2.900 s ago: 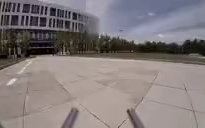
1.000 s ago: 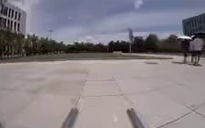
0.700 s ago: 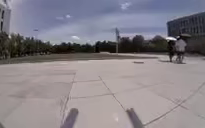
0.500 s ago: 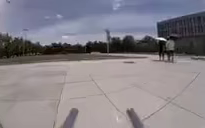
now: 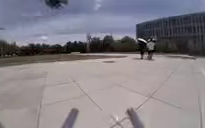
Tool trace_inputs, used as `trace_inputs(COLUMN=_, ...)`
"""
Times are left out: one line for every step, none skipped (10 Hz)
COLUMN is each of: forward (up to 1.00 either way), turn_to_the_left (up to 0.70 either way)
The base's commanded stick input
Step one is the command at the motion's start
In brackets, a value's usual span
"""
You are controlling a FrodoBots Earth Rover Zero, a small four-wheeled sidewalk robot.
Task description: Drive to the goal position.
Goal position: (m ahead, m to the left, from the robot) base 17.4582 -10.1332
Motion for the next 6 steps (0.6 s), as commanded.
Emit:
trace_inputs(forward=0.0, turn_to_the_left=-0.5)
trace_inputs(forward=0.0, turn_to_the_left=-0.5)
trace_inputs(forward=0.0, turn_to_the_left=-0.5)
trace_inputs(forward=0.0, turn_to_the_left=-0.5)
trace_inputs(forward=0.0, turn_to_the_left=-0.5)
trace_inputs(forward=0.0, turn_to_the_left=-0.5)
